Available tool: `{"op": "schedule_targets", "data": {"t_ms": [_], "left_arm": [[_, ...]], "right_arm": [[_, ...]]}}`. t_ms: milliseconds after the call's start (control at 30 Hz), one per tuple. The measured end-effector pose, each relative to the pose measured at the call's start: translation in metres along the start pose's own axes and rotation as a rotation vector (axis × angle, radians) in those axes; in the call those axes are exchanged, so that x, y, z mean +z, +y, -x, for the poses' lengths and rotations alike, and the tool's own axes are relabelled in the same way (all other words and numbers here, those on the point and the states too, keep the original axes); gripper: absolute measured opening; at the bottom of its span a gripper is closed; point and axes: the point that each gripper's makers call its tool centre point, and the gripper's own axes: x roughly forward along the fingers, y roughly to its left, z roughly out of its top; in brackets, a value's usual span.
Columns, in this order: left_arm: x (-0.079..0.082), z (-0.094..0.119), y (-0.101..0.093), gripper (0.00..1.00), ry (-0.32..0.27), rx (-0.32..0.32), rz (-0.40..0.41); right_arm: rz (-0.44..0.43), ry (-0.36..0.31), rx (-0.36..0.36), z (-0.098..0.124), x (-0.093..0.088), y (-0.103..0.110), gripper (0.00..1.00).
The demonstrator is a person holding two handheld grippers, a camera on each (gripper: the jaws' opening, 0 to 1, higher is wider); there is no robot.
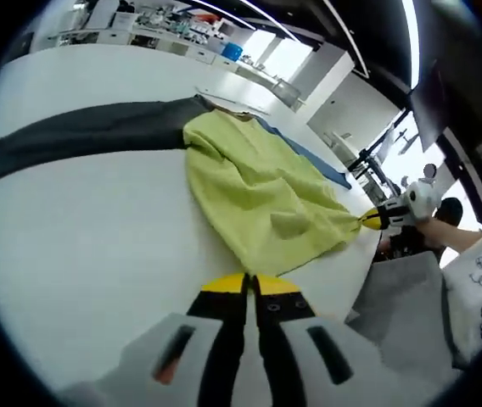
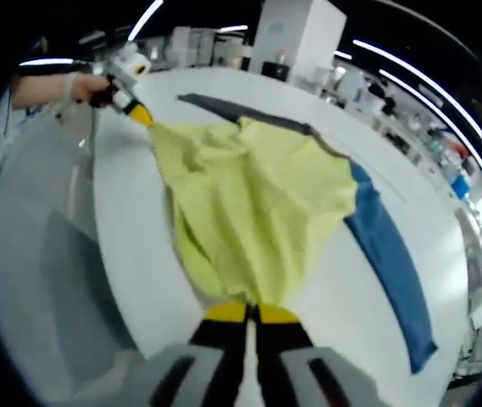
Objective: Fold the garment on the visible template until the final outline fits inside the template.
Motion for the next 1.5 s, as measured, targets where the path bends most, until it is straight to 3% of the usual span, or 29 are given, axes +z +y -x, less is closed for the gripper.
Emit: {"op": "schedule_targets", "data": {"t_ms": [467,900,1167,1300,1367,1500], "left_arm": [[-0.026,0.010,-0.013,0.00,0.049,-0.019,0.059],[-0.032,0.012,-0.002,0.00,0.045,0.007,0.110],[-0.039,0.009,-0.003,0.00,0.070,0.015,0.100],[-0.041,0.007,-0.005,0.00,0.073,0.015,0.104],[-0.041,0.007,-0.004,0.00,0.074,0.017,0.103],[-0.040,0.006,-0.002,0.00,0.072,0.016,0.106]], "right_arm": [[-0.009,-0.006,-0.002,0.006,-0.011,-0.006,0.00],[0.041,-0.178,0.070,0.023,0.001,-0.008,0.00],[0.055,-0.192,0.122,0.025,-0.002,0.001,0.00],[0.041,-0.175,0.123,0.022,-0.004,0.001,0.00],[-0.012,-0.167,0.136,0.021,-0.005,0.002,0.00],[-0.058,-0.187,0.133,0.022,-0.002,0.001,0.10]]}}
